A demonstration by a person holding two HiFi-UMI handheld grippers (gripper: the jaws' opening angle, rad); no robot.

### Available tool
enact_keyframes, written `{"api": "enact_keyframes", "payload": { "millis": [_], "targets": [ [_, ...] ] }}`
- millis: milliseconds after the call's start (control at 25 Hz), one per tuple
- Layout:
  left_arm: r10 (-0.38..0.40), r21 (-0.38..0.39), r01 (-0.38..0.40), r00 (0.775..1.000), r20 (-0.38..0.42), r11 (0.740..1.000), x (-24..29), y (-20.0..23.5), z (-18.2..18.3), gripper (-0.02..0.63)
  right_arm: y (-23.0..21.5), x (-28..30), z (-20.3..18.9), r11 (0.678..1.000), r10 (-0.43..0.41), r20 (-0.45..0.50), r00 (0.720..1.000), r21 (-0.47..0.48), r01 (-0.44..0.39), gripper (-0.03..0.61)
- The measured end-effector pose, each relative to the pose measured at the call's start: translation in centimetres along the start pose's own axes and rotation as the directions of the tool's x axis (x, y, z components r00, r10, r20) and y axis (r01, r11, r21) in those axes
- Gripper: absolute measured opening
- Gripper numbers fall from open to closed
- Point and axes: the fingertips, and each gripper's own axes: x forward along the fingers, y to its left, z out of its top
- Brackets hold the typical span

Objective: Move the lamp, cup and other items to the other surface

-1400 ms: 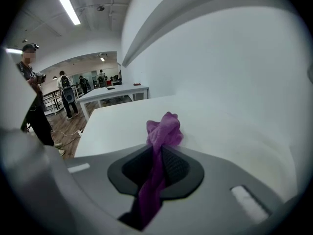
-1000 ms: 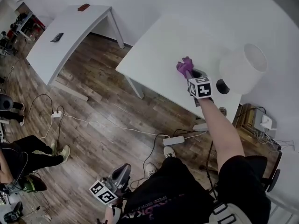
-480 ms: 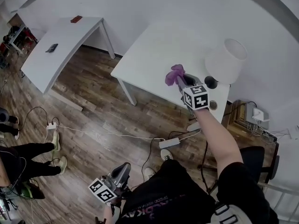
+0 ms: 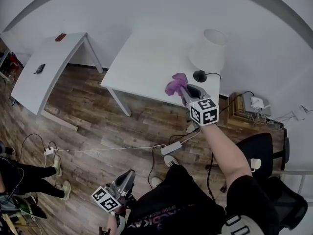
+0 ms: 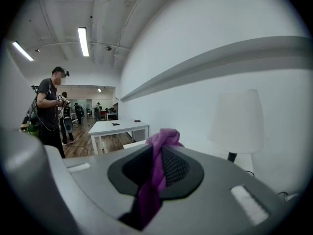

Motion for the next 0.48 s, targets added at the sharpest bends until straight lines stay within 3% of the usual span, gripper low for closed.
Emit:
{"api": "enact_keyframes", "payload": {
  "millis": [280,480],
  "targets": [
    [-0.132,-0.021,0.131,0.985,-0.107,0.991,1.3,-1.9,-2.4,-0.005,-1.4,-10.1,-2.7,0.99,-0.125,0.009,0.992,0.069,0.124,0.048],
    [-0.24,-0.048,0.236,0.948,-0.21,0.971,4.0,-3.8,-4.9,-0.005,-3.9,-18.1,-4.5,0.964,-0.244,0.011,0.97,0.111,0.242,0.048]
  ]
}}
